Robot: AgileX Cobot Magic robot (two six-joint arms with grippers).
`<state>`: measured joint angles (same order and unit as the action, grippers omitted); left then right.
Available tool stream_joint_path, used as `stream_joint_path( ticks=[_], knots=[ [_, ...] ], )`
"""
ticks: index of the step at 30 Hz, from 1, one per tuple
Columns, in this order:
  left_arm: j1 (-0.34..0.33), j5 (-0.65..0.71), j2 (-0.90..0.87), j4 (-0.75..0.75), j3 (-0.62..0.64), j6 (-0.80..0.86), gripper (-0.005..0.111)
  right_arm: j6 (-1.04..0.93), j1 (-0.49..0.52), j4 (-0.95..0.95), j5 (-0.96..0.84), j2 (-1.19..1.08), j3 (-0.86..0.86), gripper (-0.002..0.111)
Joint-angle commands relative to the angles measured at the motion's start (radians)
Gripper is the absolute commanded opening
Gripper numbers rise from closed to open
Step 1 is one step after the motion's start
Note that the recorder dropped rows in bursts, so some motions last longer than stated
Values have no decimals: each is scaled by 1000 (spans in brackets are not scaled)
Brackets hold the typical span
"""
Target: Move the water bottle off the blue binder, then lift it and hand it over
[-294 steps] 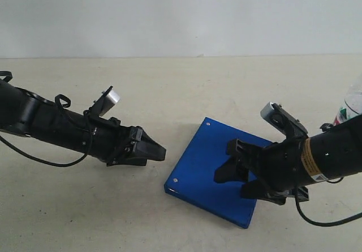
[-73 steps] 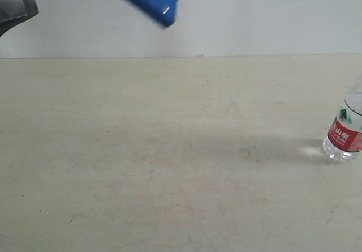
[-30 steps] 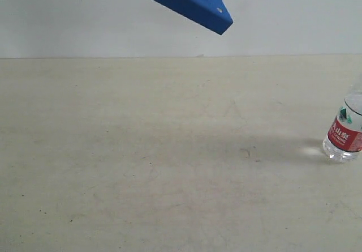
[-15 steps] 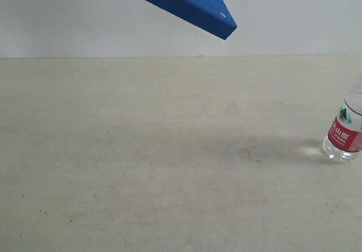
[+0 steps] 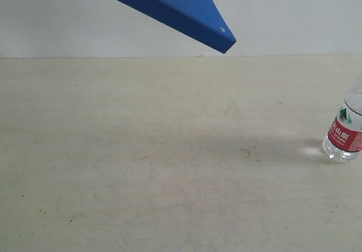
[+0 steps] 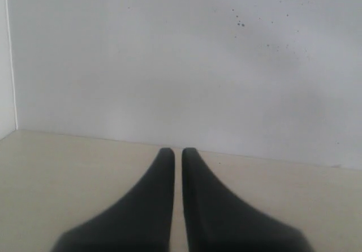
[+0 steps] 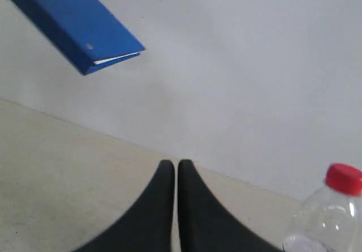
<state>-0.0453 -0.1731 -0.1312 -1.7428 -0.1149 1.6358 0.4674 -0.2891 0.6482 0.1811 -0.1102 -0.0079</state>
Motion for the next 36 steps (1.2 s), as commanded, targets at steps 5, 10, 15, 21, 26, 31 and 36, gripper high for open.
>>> stream_joint_path(
  ticks=[5, 10, 15, 21, 26, 31, 36],
  knots=[
    [-3, 6, -5, -2, 5, -7, 4, -10, 6, -213, -390, 1, 8, 0],
    [-3, 10, -5, -2, 5, -7, 4, -180, 169, -335, -508, 93, 8, 0],
    [-3, 6, 1, -2, 5, -7, 4, -305, 315, -479, -488, 110, 8, 0],
    [-3, 9, 6, -2, 5, -7, 4, -305, 278, -580, -555, 110, 8, 0],
    [-3, 9, 6, -2, 5, -7, 4, -322, 278, -583, -552, 110, 8, 0],
    [-3, 14, 6, -2, 5, -7, 4, -657, 280, -850, -527, 110, 8, 0],
    [-3, 14, 6, -2, 5, -7, 4, -704, 280, -851, -523, 110, 8, 0]
  ],
)
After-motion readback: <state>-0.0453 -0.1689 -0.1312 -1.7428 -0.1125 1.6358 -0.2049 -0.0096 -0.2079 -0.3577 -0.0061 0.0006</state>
